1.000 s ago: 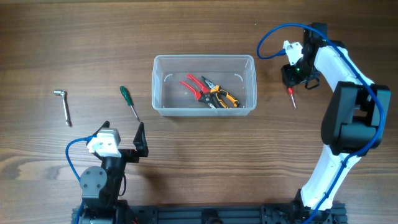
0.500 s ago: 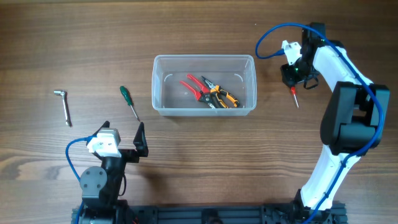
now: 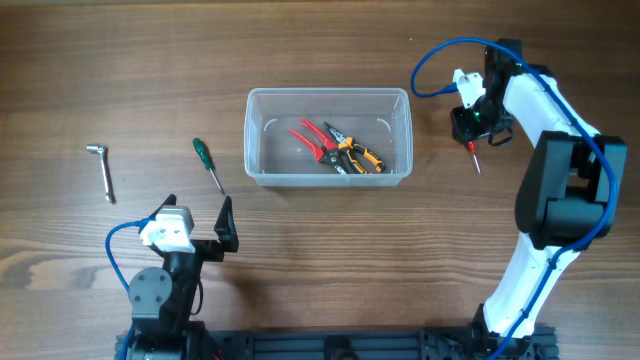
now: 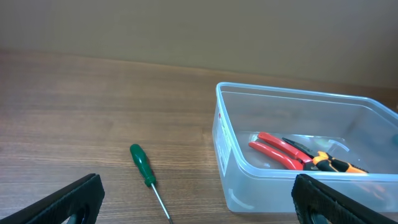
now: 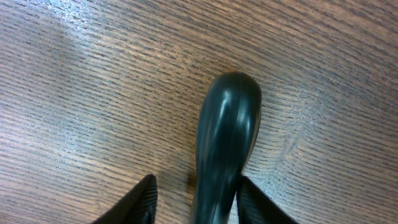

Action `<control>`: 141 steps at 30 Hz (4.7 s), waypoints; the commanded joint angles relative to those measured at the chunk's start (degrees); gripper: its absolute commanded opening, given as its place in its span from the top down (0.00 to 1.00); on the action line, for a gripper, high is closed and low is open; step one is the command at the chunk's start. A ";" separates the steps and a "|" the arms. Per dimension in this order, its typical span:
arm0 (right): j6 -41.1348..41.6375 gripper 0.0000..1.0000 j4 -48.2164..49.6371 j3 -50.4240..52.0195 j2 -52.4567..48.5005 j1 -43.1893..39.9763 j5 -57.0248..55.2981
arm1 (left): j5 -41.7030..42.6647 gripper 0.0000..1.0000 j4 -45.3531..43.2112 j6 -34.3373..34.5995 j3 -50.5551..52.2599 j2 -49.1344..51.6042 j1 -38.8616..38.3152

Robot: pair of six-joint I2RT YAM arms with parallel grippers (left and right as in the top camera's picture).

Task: Pack container
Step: 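Lift the black screwdriver and carry it left over the container, then lower the screwdriver into the container and open the right gripper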

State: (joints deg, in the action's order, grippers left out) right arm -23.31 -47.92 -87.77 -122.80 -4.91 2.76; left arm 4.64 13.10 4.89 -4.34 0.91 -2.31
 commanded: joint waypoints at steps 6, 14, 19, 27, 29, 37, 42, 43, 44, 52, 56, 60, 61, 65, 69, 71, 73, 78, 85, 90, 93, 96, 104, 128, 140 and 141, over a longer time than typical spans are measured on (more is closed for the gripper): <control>0.83 0.67 0.68 -0.87 -1.51 0.39 -0.15 | 1.09 0.00 -0.22 0.31 0.37 -0.09 -0.33; 1.05 0.75 0.35 -0.87 -1.51 0.39 -0.26 | 1.09 0.00 -0.22 0.31 0.37 -0.09 -0.33; 1.60 0.78 0.31 -0.87 -1.51 0.39 -1.90 | 1.09 0.00 -0.22 0.31 0.37 -0.09 -0.33; 0.96 0.85 0.33 -0.87 -1.51 0.39 -1.90 | 1.09 0.00 -0.22 0.31 0.37 -0.09 -0.33; 1.03 0.87 0.52 -0.90 -1.51 0.39 -1.90 | 1.09 0.00 -0.22 0.31 0.37 -0.09 -0.33; 2.73 0.96 0.04 -3.37 -1.49 0.39 -1.88 | 1.09 0.00 -0.22 0.31 0.37 -0.09 -0.33; 2.71 0.96 -4.15 -11.80 -1.38 0.39 -1.44 | 1.09 0.00 -0.22 0.31 0.37 -0.09 -0.33; 2.73 0.96 -5.38 -13.86 -1.38 0.42 -0.63 | 1.09 0.00 -0.22 0.31 0.37 -0.09 -0.33; 2.69 0.96 -6.56 -15.72 -1.38 0.42 0.39 | 1.09 0.00 -0.22 0.31 0.37 -0.09 -0.33; -2.21 0.96 -17.68 -31.36 0.52 4.28 8.87 | 1.09 0.00 -0.22 0.31 0.37 -0.09 -0.33; -4.39 0.96 -19.37 -33.38 4.22 9.77 9.14 | 1.09 0.00 -0.22 0.31 0.37 -0.09 -0.33; -7.85 0.96 -21.24 -33.38 8.22 17.70 8.41 | 1.09 0.00 -0.22 0.31 0.37 -0.09 -0.33; -8.48 0.96 -21.66 -33.38 8.81 19.30 7.98 | 1.09 0.00 -0.22 0.31 0.37 -0.09 -0.33; -9.55 0.96 -22.25 -33.35 9.57 25.99 7.39 | 1.09 0.00 -0.22 0.31 0.37 -0.09 -0.33; -9.70 0.96 -22.91 -33.24 9.55 31.87 7.39 | 1.09 0.00 -0.22 0.31 0.37 -0.09 -0.33; -9.70 0.96 -22.64 -33.24 9.55 34.67 7.41 | 1.09 0.00 -0.22 0.31 0.37 -0.09 -0.33; -9.75 0.96 -21.99 -33.24 9.38 37.09 7.37 | 1.09 0.00 -0.22 0.31 0.37 -0.09 -0.33; -9.40 0.96 -20.39 -31.71 7.34 39.34 6.05 | 1.09 0.00 -0.22 0.31 0.37 -0.09 -0.33; -9.27 0.95 -17.33 -29.94 3.58 39.01 6.05 | 1.09 0.00 -0.22 0.31 0.37 -0.09 -0.33; -9.27 0.96 -16.39 -29.94 -0.33 39.01 6.05 | 1.09 0.00 -0.22 0.31 0.37 -0.09 -0.33; -9.29 0.95 -15.89 -29.94 -2.36 39.01 6.03 | 1.09 0.00 -0.22 0.31 0.37 -0.09 -0.33; -9.29 0.95 -15.47 -29.90 -3.63 38.95 6.03 | 1.09 0.00 -0.22 0.31 0.37 -0.09 -0.33; -7.28 0.95 -15.17 -29.88 -9.92 38.32 6.08 | 1.09 0.00 -0.22 0.31 0.37 -0.09 -0.33; -4.96 0.95 -14.34 -29.86 -10.88 35.26 7.65 | 1.09 0.00 -0.22 0.31 0.37 -0.09 -0.33; -4.76 0.94 -14.49 -29.86 -11.72 35.26 8.55 | 1.09 0.00 -0.22 0.31 0.37 -0.09 -0.33; -4.52 0.94 -14.58 -29.86 -11.96 35.26 8.57 | 1.09 0.00 -0.22 0.33 0.37 -0.09 -0.33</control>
State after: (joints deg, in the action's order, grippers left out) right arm -29.36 -62.28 -117.78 -132.60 30.52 9.54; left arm 4.64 13.08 4.89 -4.34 0.91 -2.31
